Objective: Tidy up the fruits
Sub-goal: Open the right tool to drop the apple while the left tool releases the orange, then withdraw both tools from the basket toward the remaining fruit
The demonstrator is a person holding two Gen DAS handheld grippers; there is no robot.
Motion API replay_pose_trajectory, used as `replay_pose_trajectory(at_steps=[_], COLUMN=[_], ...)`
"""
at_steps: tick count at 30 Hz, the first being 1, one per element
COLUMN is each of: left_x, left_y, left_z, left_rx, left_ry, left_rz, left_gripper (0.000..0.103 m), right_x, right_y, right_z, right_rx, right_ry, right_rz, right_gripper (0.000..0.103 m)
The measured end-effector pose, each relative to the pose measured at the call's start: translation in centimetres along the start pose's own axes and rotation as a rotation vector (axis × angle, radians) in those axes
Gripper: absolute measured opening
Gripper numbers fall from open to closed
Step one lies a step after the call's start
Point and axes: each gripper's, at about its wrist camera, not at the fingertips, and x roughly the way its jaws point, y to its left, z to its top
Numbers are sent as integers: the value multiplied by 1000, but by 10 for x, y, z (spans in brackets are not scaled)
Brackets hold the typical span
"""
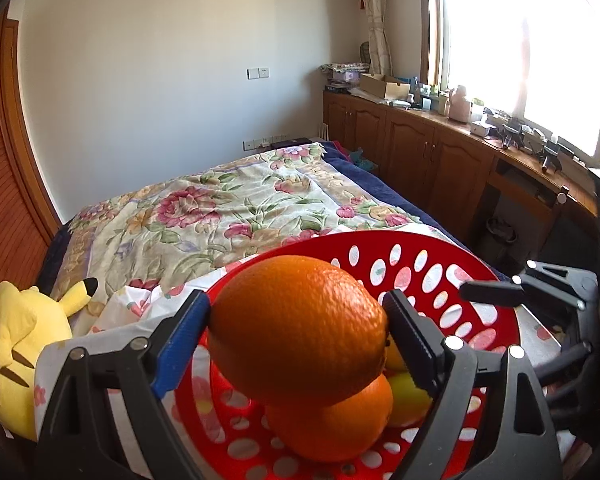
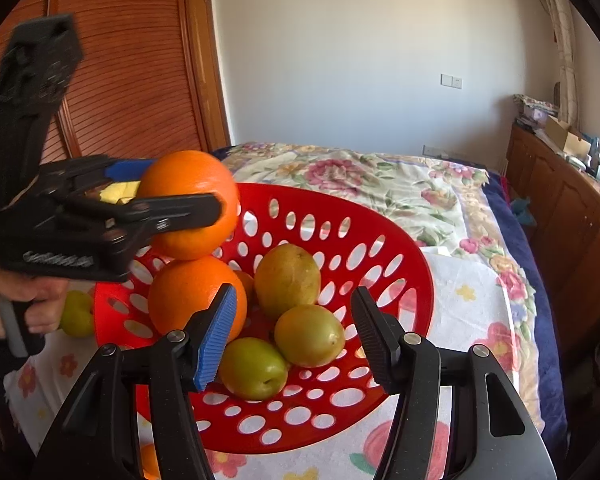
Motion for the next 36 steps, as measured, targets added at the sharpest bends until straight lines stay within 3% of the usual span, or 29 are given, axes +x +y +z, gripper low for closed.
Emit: replay_pose_trajectory(at_steps=[13, 15, 24, 36], left_x=[22, 15, -8, -74], left_y=[-1, -2, -4, -5], left_z=[9, 11, 5, -23], left_rx=[-15, -2, -5, -28], left_ry=[59, 36, 15, -64], left_rz=[55, 81, 50, 39], left_gripper=[86, 86, 86, 86], right_x=[1, 0, -5, -38], right_y=[-3, -3, 4, 30], right_z=[-2, -3, -7, -12], right_rx=[8, 8, 11, 18], right_ry=[-9, -8, -9, -45], right_rz=[18, 17, 8, -6], right_gripper=[62, 63, 64, 64])
